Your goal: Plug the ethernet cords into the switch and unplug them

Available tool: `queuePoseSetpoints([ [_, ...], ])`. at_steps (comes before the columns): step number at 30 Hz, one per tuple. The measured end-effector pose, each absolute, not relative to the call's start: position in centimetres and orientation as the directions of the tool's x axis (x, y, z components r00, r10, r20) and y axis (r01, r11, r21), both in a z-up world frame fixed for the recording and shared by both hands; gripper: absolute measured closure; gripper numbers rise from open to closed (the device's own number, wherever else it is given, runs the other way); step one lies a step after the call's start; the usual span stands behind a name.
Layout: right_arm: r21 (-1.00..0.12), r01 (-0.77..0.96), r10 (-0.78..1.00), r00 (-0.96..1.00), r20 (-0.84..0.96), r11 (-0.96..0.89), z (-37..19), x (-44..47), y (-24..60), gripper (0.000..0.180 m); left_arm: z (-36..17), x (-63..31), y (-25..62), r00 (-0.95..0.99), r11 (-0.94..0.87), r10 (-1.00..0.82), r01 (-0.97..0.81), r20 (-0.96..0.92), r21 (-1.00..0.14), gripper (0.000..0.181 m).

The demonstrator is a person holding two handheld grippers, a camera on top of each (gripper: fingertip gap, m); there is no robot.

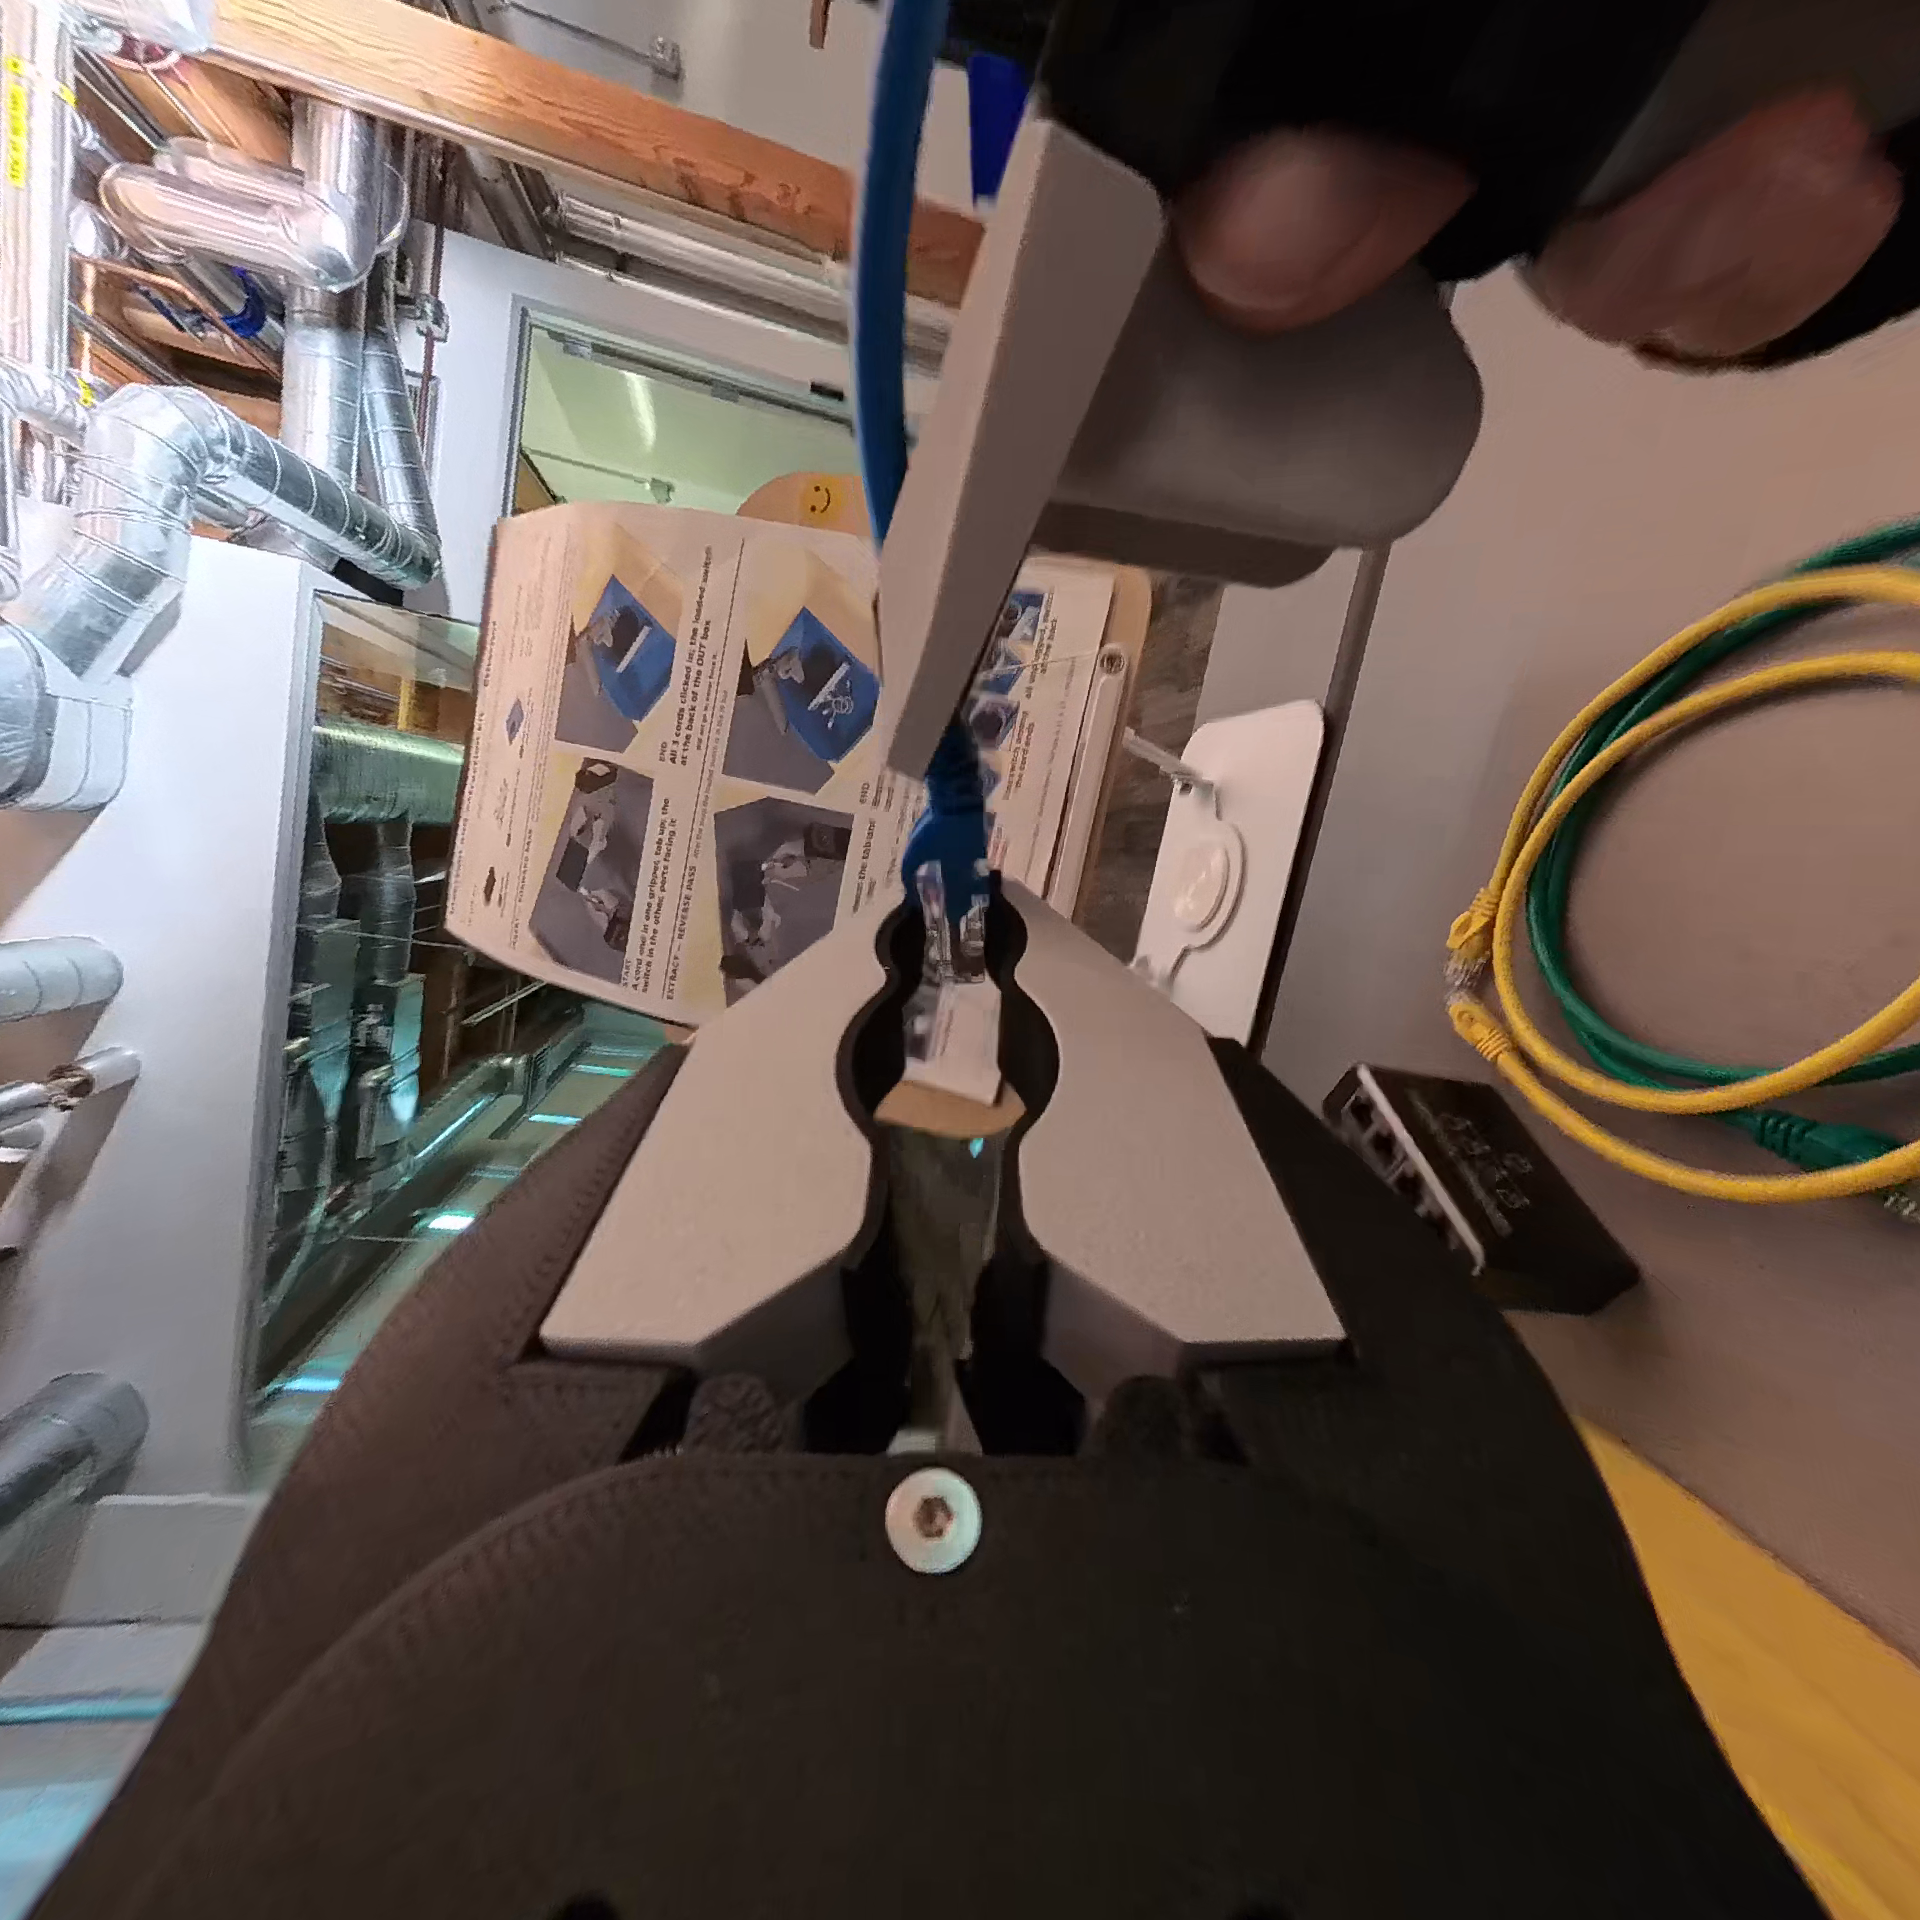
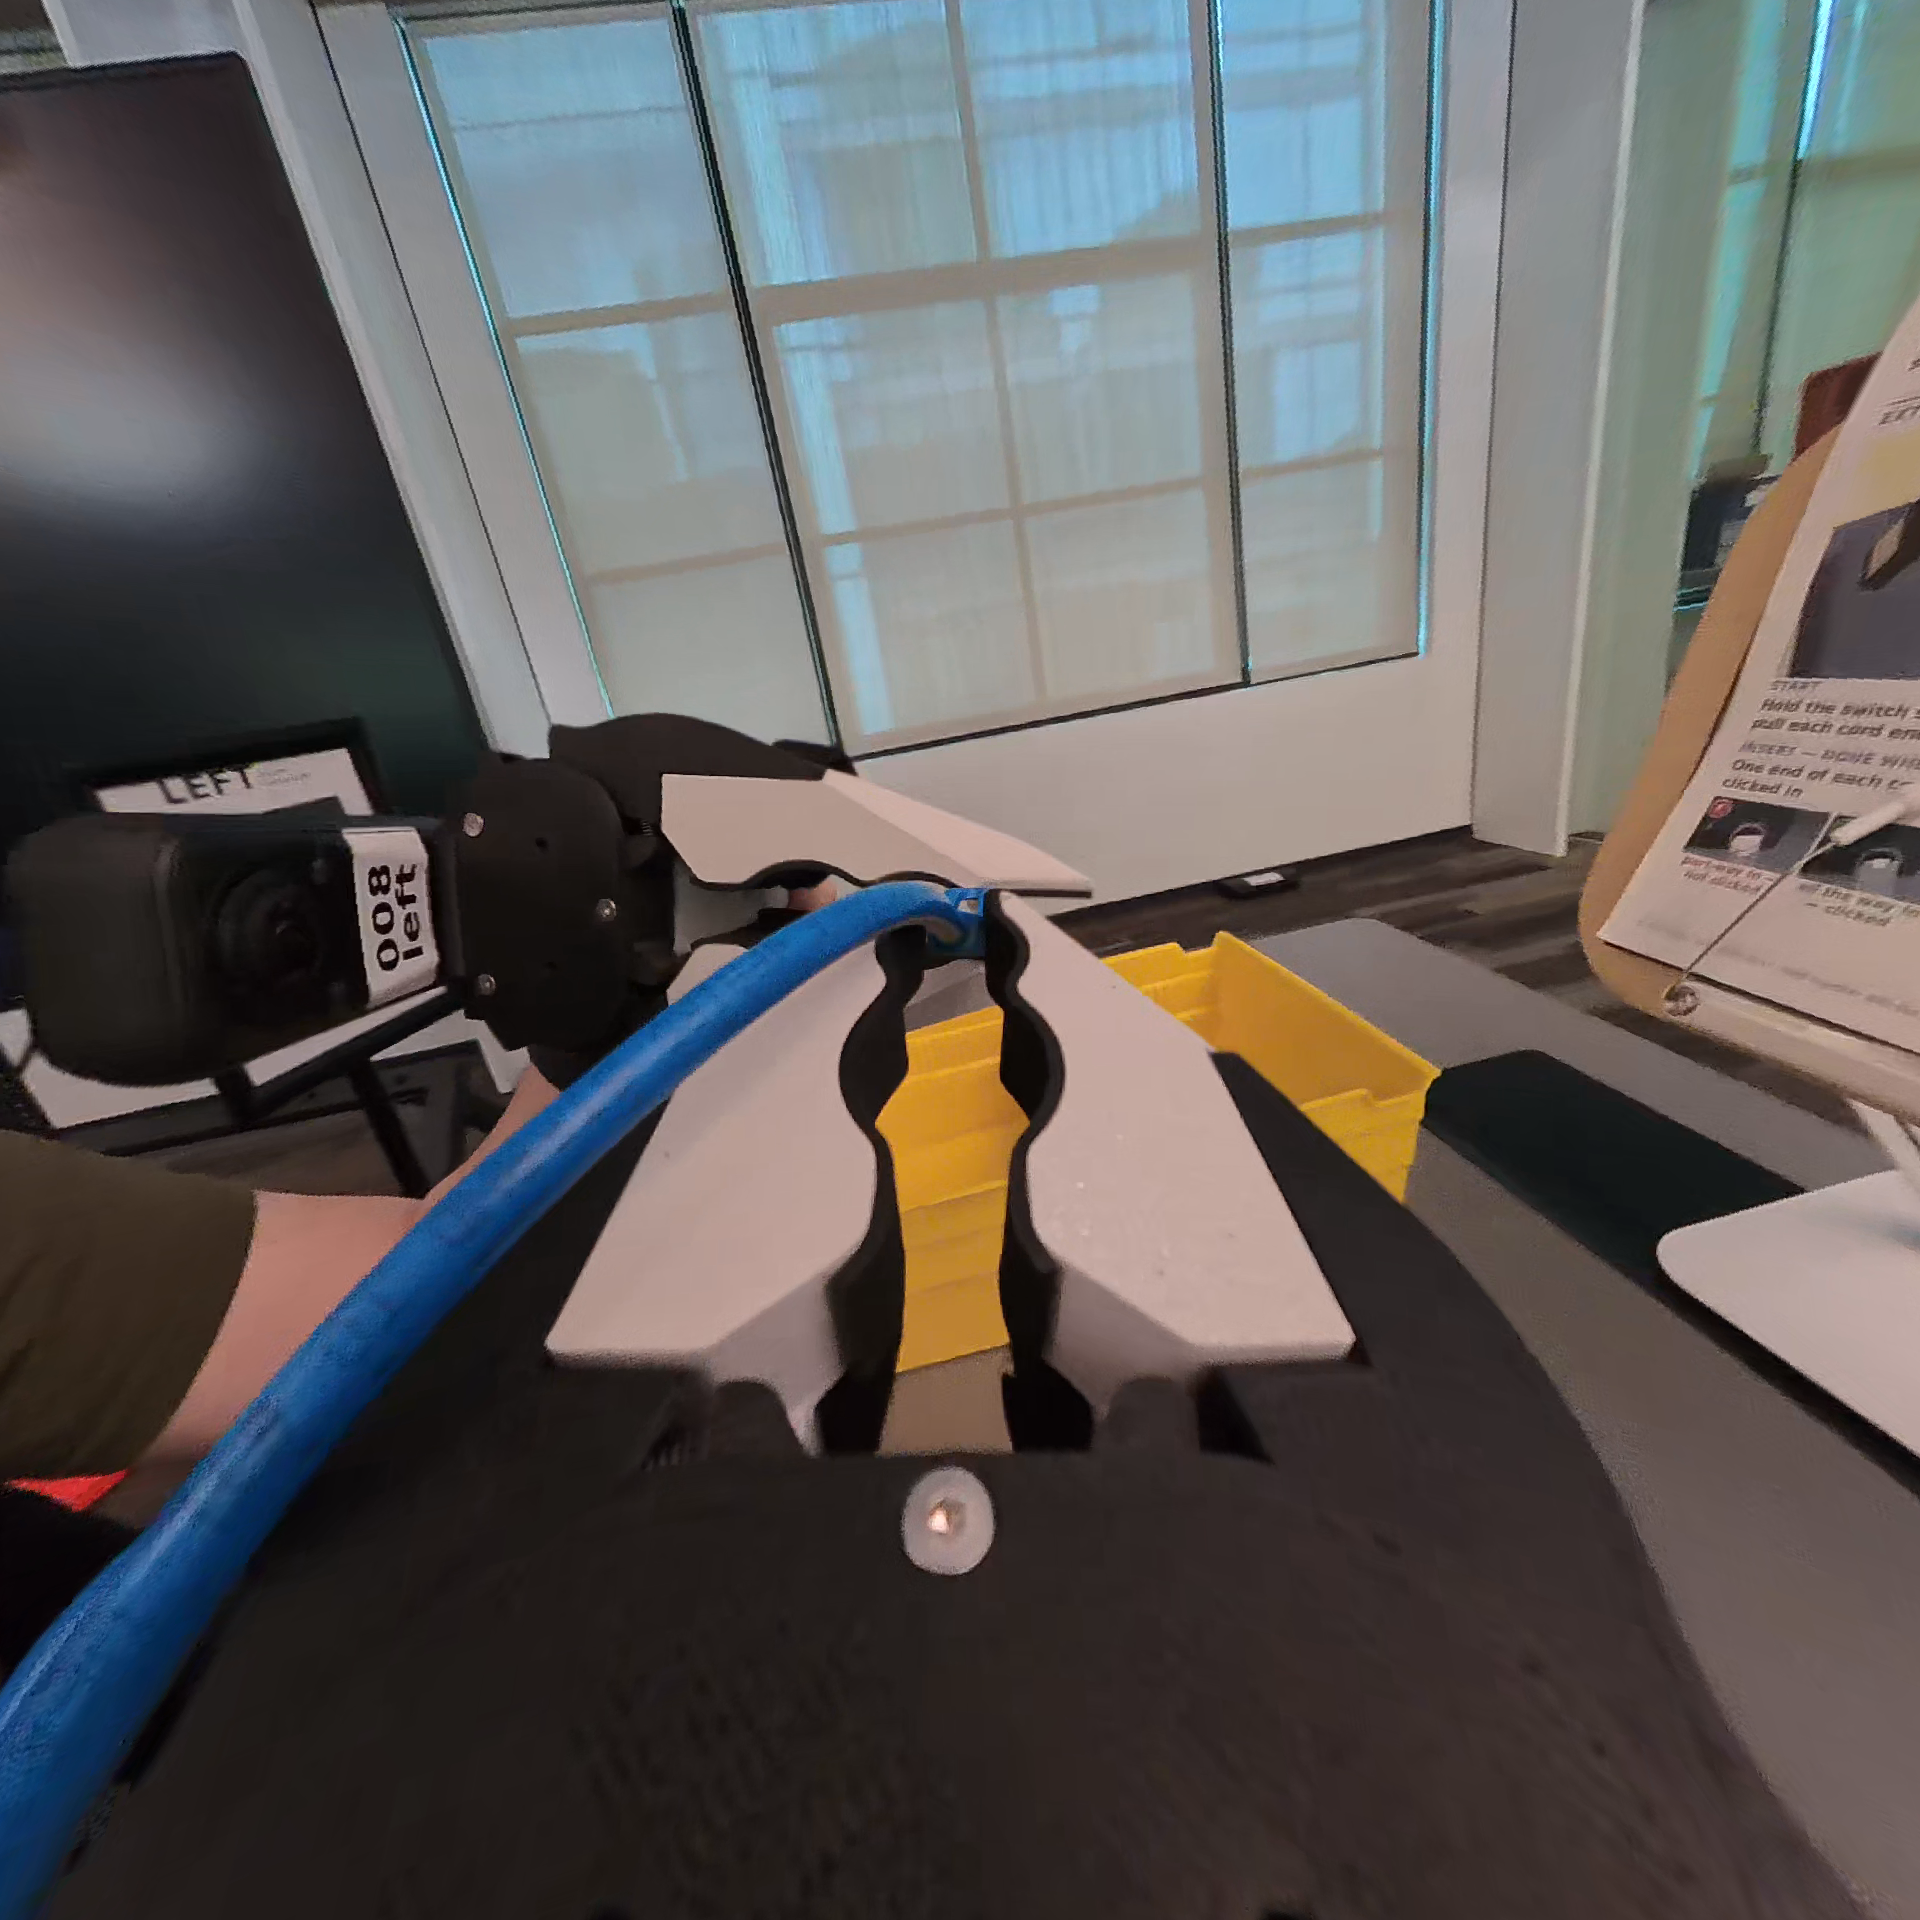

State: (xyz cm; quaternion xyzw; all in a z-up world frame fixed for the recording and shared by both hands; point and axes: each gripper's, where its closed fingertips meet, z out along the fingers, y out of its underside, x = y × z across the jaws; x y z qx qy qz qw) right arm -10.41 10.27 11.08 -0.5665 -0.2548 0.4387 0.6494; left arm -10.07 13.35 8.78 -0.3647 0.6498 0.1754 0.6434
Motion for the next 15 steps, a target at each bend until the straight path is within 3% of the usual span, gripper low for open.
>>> queuePoseSetpoints([
  [2, -0.943, -0.331, 0.877, 0.442, -0.187, -0.034, 11.8, -9.8, 9.9, 0.172, 9.2, -9.6, 12.5, 0.152, 0.689, -0.346, -0.629, -0.926, -0.36, 0.172],
  [4, -0.913, -0.405, 0.901, 0.381, -0.206, -0.037, 12.8, -9.1, 9.3, 0.173, 9.8, -9.3, 11.7, 0.214, 0.645, -0.525, -0.531, -0.824, -0.549, 0.169],
  [8, -0.875, -0.484, 0.945, 0.295, -0.139, 0.023, 14.4, -8.0, 7.7, 0.173, 12.0, -9.0, 9.1, 0.192, 0.442, -0.854, -0.223, -0.484, -0.869, 0.137],
  [9, -0.863, -0.504, 0.955, 0.271, -0.118, 0.036, 14.8, -7.8, 7.2, 0.173, 12.4, -9.0, 8.6, 0.152, 0.365, -0.908, -0.164, -0.389, -0.916, 0.128],
  [12, -0.856, -0.513, 0.973, 0.224, -0.062, 0.063, 15.2, -8.0, 6.1, 0.173, 13.0, -8.7, 6.6, -0.037, 0.117, -0.993, -0.05, -0.115, -0.992, 0.127],
  [15, -0.861, -0.49, 0.97, 0.244, 0.013, 0.135, 15.2, -8.4, 5.5, 0.178, 13.3, -8.7, 5.4, -0.182, -0.053, -0.982, -0.019, 0.055, -0.998, 0.146],
])
